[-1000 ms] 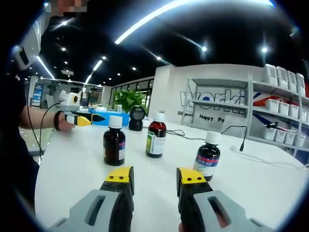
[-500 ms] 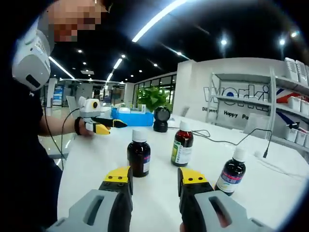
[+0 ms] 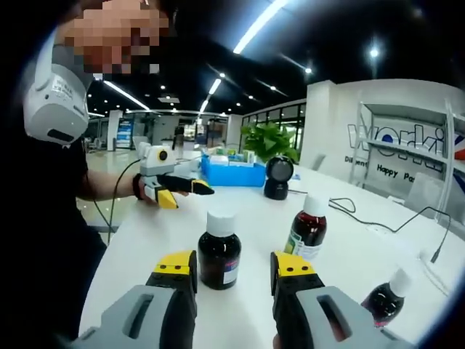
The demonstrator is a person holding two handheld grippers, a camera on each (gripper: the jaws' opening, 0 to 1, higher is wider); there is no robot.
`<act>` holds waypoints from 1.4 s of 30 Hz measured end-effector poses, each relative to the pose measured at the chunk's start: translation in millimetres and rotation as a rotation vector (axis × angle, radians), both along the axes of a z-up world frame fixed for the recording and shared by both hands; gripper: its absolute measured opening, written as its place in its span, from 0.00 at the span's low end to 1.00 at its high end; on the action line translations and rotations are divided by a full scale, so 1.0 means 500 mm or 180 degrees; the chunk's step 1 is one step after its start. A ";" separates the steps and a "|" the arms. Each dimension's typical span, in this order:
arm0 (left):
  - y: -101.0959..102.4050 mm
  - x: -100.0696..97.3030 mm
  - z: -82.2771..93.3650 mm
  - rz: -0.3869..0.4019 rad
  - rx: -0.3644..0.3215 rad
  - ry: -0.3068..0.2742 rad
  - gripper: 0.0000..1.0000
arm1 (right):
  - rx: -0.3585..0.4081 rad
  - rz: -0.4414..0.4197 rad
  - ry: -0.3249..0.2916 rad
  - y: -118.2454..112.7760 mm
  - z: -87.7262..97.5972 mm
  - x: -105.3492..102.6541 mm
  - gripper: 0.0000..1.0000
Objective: Rotate the medicine bottle to make it face forward pick up the medicine bottle inspect the drug traceability code place the medicine on the table
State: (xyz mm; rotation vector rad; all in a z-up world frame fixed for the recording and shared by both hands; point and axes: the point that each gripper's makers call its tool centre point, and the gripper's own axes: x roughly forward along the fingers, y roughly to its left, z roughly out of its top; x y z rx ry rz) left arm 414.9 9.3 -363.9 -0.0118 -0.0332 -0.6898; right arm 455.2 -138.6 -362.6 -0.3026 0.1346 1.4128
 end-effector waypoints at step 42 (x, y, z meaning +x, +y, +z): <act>0.008 0.011 -0.006 0.0078 0.0019 0.0036 0.45 | 0.0039 -0.0483 0.0164 0.074 -0.050 -0.016 0.27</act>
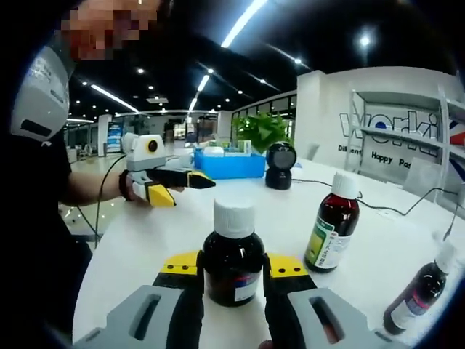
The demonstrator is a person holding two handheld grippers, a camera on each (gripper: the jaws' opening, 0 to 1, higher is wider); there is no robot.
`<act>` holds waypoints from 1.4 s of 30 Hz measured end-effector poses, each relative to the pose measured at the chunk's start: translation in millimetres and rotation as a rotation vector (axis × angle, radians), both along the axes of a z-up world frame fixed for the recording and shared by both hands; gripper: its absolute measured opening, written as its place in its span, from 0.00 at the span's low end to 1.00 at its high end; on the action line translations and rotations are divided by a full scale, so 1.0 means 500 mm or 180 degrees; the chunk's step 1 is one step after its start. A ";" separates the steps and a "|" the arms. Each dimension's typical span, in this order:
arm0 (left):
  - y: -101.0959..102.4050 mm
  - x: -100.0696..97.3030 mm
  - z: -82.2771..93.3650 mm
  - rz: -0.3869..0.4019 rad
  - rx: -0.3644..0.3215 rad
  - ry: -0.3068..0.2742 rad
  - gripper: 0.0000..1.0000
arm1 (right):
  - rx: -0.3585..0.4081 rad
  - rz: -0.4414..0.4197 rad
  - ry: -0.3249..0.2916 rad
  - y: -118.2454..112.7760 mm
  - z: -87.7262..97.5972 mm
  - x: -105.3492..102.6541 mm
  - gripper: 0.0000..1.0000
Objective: Rotate the medicine bottle to make it face forward pick up the medicine bottle inspect the drug traceability code place the medicine on the table
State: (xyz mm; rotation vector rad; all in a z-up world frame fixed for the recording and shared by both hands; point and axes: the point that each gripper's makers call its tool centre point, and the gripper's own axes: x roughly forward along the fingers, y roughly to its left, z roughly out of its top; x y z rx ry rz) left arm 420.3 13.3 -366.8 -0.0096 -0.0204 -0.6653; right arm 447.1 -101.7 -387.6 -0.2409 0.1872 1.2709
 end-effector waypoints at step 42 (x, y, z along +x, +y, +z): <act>0.001 0.001 -0.001 0.0020 0.0032 -0.0010 0.45 | 0.0239 -0.0946 -0.0232 0.001 0.008 -0.020 0.52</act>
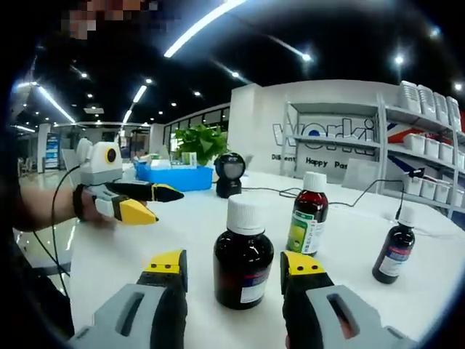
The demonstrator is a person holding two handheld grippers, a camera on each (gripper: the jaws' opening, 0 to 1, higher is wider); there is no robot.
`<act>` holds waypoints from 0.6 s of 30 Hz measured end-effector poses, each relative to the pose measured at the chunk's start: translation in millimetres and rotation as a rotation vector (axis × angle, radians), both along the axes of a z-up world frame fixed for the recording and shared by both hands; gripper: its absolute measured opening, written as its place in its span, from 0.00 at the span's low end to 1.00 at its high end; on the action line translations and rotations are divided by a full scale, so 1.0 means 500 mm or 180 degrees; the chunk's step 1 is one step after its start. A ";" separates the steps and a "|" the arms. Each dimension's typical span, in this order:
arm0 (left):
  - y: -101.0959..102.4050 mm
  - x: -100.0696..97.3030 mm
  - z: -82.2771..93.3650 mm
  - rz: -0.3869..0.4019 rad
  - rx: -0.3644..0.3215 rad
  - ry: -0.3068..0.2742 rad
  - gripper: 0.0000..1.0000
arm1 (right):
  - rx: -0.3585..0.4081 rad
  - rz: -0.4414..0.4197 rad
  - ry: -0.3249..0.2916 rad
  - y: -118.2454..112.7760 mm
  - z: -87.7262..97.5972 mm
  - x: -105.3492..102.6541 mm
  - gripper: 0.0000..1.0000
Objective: Rotate the medicine bottle to make it face forward pick up the medicine bottle inspect the drug traceability code place the medicine on the table
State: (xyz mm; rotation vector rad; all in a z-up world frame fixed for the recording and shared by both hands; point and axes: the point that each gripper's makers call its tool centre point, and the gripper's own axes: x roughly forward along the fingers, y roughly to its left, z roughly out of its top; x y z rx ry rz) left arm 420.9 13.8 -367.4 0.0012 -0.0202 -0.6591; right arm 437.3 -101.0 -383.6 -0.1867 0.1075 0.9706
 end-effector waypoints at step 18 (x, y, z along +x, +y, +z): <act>0.000 0.001 -0.001 -0.0008 -0.0006 0.0006 0.45 | -0.0273 0.1578 0.0192 0.017 -0.024 -0.009 0.46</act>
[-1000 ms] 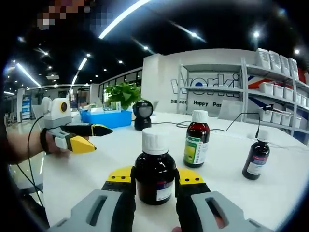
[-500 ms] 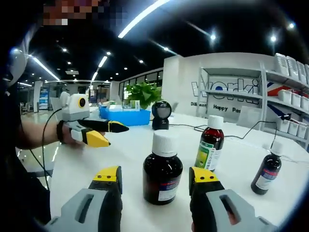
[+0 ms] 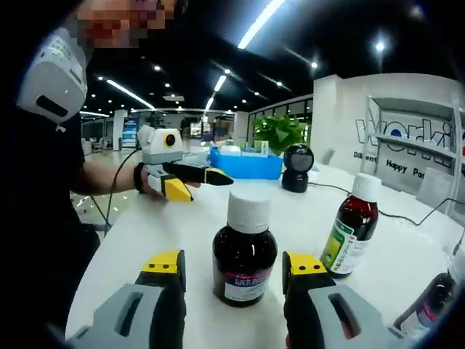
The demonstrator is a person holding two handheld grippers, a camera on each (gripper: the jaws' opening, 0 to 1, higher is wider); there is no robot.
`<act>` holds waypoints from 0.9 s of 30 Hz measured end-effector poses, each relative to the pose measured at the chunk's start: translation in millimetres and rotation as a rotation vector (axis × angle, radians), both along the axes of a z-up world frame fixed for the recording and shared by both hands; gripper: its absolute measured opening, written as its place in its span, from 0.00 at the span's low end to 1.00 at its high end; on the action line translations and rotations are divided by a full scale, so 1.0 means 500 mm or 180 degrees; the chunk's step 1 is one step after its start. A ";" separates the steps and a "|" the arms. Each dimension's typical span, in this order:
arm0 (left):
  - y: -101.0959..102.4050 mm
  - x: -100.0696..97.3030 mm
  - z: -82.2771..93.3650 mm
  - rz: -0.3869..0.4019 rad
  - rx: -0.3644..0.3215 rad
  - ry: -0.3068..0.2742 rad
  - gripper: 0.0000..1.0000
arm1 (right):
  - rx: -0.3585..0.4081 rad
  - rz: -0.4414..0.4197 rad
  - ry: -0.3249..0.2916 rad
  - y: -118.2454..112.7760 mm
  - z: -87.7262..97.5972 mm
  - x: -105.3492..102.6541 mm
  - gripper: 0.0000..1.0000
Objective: Rotate the medicine bottle to make it face forward pick up the medicine bottle inspect the drug traceability code place the medicine on the table
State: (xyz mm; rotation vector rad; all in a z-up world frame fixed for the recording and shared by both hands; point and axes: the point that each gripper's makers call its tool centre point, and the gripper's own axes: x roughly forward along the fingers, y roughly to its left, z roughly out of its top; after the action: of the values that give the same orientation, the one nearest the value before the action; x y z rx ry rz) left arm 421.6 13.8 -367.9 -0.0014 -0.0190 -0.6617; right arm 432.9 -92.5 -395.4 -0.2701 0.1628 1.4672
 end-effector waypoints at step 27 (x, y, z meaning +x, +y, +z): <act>0.002 0.004 -0.006 0.0039 0.0040 0.0026 0.45 | 0.0212 -0.0671 0.0053 -0.018 0.013 0.031 0.28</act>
State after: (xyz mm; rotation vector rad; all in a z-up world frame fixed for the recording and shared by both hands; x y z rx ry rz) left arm 423.5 14.6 -370.9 0.0080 -0.0069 -0.6496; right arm 448.6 -101.3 -389.1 -0.1809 0.1509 1.2636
